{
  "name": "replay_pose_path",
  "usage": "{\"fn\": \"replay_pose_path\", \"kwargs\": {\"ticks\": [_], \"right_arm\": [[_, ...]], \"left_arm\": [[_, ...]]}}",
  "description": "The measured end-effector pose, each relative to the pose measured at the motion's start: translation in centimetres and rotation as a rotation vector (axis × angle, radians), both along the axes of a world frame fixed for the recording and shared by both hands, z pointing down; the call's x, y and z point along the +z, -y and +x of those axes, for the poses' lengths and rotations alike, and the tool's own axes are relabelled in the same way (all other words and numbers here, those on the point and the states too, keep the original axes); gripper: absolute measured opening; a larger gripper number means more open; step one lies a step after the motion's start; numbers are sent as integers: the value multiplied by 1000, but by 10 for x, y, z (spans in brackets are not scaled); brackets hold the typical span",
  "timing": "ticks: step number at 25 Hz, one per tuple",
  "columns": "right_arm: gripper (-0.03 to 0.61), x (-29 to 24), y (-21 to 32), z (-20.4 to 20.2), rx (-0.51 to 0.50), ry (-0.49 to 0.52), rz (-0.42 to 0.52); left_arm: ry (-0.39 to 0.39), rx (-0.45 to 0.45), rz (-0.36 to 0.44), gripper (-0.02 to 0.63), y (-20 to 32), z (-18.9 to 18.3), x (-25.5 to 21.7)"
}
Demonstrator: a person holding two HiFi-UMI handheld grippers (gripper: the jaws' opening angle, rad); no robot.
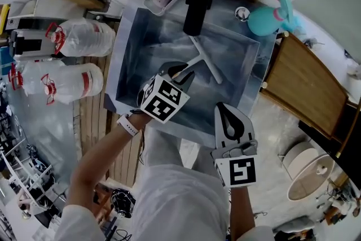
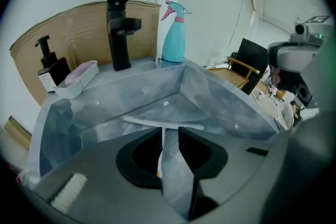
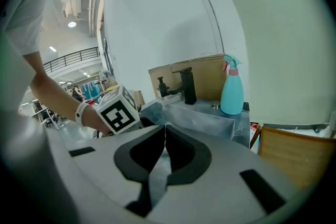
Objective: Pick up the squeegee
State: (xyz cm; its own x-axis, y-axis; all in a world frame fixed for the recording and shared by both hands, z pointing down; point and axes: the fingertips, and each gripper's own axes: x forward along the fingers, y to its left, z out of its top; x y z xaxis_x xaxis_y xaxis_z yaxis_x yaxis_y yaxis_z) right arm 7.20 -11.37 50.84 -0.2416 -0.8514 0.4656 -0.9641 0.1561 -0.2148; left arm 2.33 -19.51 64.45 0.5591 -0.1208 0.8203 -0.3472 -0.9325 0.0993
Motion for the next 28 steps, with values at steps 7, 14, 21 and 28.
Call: {"fn": "replay_pose_path", "kwargs": {"ticks": [7, 14, 21, 28], "right_arm": [[6, 12, 10, -3, 29, 41, -11], [6, 24, 19, 2, 36, 33, -2], [6, 29, 20, 0, 57, 63, -20], [6, 30, 18, 1, 74, 74, -37]], "left_arm": [[60, 35, -10, 89, 10, 9, 36], [132, 76, 1, 89, 15, 9, 69], [133, 28, -33, 83, 20, 9, 85], [178, 63, -64, 89, 18, 6, 102]]}}
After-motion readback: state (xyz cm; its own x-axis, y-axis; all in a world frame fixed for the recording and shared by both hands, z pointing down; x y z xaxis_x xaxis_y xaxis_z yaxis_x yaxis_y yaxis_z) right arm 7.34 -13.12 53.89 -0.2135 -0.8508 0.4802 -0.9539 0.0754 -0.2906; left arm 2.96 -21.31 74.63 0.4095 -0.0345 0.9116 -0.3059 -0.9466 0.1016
